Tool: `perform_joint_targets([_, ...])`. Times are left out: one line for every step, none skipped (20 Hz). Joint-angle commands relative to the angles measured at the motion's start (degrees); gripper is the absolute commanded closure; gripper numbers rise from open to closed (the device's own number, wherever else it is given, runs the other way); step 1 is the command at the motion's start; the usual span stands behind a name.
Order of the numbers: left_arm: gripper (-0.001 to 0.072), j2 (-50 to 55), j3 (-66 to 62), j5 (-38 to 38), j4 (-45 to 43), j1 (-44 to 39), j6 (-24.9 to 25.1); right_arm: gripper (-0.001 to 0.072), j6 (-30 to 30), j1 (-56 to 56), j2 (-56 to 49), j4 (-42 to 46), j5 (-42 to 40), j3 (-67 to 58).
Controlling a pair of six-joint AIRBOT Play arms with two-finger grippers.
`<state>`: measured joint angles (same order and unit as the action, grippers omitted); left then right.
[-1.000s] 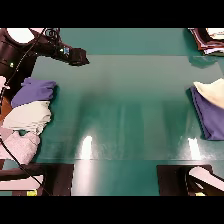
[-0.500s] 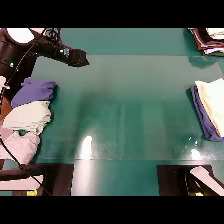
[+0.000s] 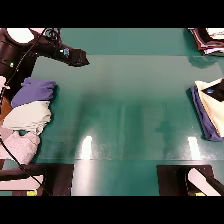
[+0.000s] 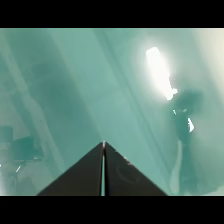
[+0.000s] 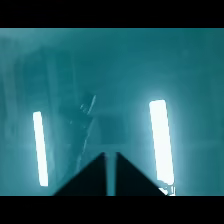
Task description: Fold the shirts.
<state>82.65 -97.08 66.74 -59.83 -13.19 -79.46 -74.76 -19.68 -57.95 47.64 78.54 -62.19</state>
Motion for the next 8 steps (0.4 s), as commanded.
perform_joint_targets([0.0685,0.02,0.00,-2.60,0.04,-0.04,-0.04,0.0696,0.39,12.39,0.07,-1.36,-4.42,0.02])
perform_joint_targets([0.0686,0.02,0.00,-3.39,0.04,-0.04,-0.04,0.0696,0.42,14.43,0.07,-0.96,-5.42,0.02])
perform_joint_targets([0.0686,0.02,0.00,-4.07,0.04,-0.04,-0.04,0.0696,0.44,15.85,0.07,-0.61,-5.84,0.02])
perform_joint_targets([0.0685,0.02,0.00,-4.68,0.04,-0.04,-0.04,0.0696,0.44,16.68,0.07,-0.02,-5.97,0.02])
perform_joint_targets([0.0685,0.02,0.00,-5.09,0.04,-0.04,-0.04,0.0696,0.44,17.22,0.07,0.46,-5.95,0.02])
perform_joint_targets([0.0685,0.02,0.00,-5.57,0.04,-0.04,-0.04,0.0696,0.42,17.31,0.07,0.44,-5.81,0.04])
perform_joint_targets([0.0686,0.02,0.00,-6.14,0.04,-0.04,-0.04,0.0696,0.42,17.29,0.07,0.46,-5.51,0.04])
perform_joint_targets([0.0685,0.02,0.00,-6.73,0.04,-0.04,-0.04,0.0696,0.42,17.27,0.07,0.46,-5.01,0.02])
